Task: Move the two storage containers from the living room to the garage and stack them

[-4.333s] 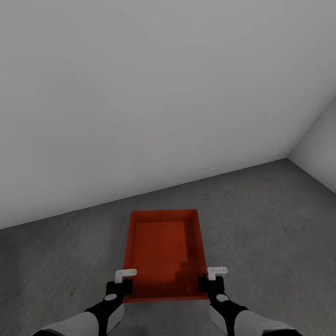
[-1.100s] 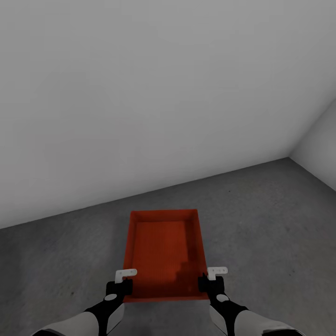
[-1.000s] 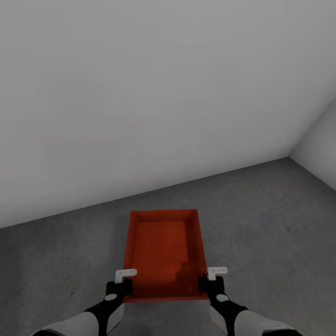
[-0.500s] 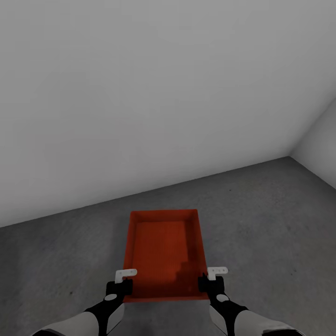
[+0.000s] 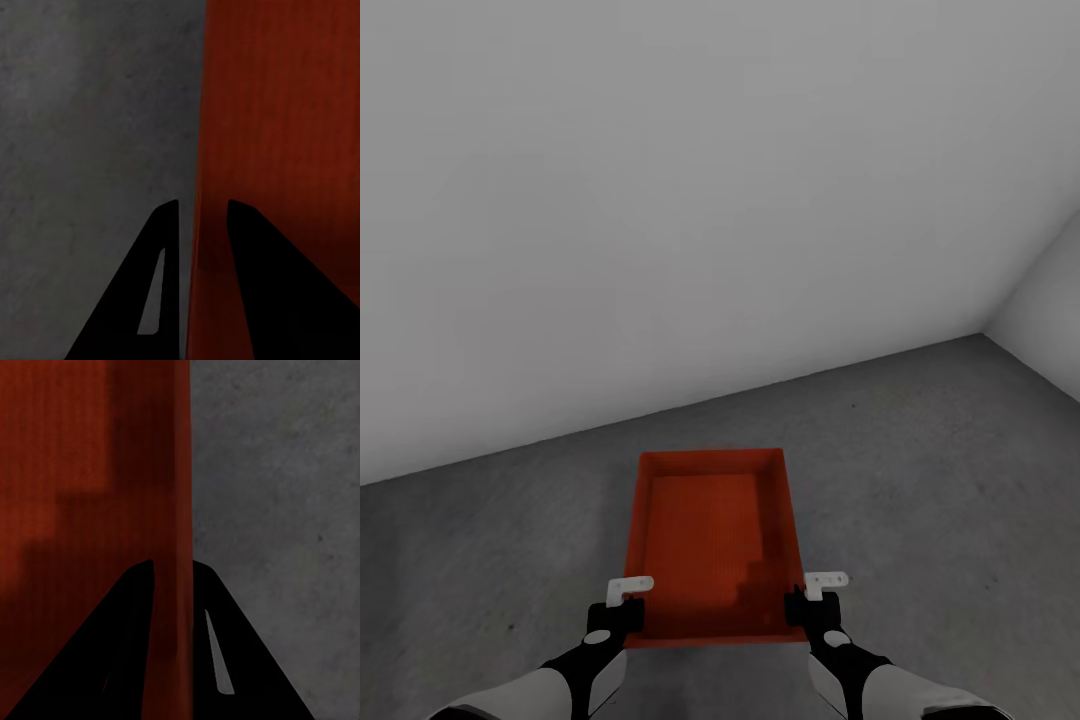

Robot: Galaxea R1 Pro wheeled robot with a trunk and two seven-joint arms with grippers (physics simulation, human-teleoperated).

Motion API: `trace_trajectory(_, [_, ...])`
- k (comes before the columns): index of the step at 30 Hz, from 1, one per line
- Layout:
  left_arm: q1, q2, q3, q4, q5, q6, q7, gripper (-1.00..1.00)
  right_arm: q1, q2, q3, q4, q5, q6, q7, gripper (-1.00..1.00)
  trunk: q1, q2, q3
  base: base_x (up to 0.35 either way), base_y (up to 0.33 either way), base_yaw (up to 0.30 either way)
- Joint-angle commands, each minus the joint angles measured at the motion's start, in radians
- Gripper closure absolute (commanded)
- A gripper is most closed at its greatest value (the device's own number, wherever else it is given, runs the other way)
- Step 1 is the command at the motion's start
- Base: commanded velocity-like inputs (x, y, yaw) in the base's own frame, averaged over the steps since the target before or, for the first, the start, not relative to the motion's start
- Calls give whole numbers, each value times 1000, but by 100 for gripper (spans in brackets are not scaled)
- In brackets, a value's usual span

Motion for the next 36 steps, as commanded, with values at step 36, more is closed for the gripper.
trace_trajectory(36, [-1,0,-19,-1,6,-63,19,100,-1,27,-57,4,-36,-7,-9,100,0,-1,-1,0,0,0])
